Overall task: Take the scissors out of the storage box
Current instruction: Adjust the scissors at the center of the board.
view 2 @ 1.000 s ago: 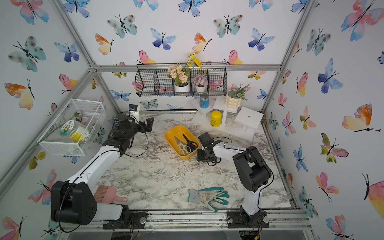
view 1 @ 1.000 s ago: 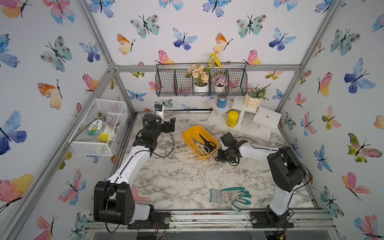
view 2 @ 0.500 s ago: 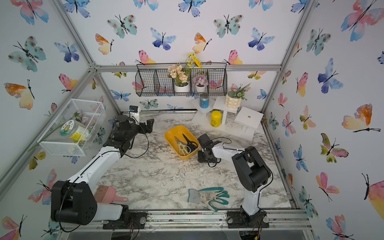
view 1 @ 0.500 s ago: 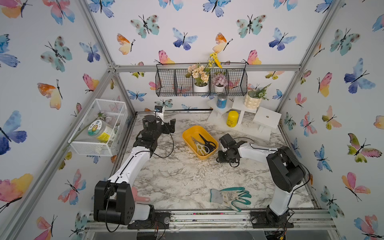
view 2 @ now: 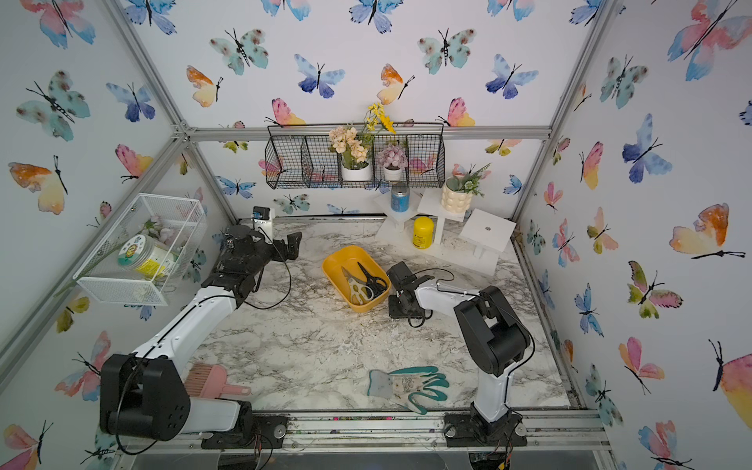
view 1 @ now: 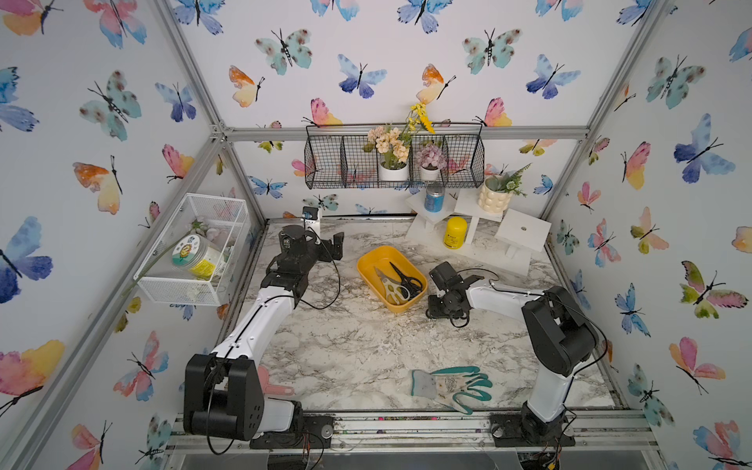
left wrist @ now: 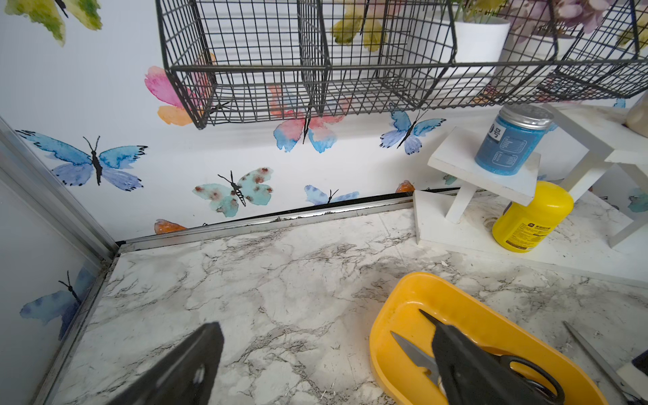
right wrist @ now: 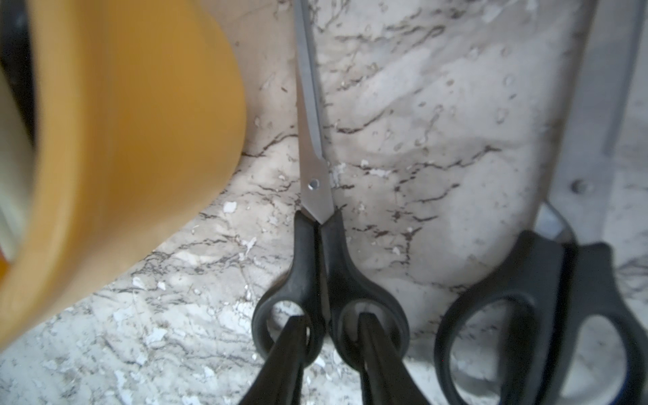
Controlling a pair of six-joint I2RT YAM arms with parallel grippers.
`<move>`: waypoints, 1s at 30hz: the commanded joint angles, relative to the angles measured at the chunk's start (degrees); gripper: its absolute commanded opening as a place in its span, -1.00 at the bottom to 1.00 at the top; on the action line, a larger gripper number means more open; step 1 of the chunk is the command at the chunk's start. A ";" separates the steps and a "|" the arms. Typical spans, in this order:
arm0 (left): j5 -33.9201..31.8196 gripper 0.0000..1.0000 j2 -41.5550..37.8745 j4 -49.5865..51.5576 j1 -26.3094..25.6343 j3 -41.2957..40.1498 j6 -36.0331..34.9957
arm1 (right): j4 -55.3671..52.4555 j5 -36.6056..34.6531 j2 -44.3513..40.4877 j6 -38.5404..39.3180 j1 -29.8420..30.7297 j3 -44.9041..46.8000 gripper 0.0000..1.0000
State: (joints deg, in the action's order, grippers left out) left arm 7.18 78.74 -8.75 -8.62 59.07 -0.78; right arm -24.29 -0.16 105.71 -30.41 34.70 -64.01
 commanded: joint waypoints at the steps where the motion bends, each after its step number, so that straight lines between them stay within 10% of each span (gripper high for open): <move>1: 1.71 0.97 -0.44 -0.73 0.25 0.13 0.72 | -1.53 2.44 0.59 -3.12 -0.16 0.82 -0.41; 30: 7.48 0.98 2.57 2.25 -2.33 3.65 -5.00 | -6.70 -2.95 -7.27 -4.31 0.28 -8.21 -0.21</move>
State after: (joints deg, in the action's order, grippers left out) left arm 10.44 79.24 -8.40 -8.80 59.59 -1.98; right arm -28.12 -0.23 101.84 -37.12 34.61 -68.64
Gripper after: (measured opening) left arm 0.986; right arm 0.393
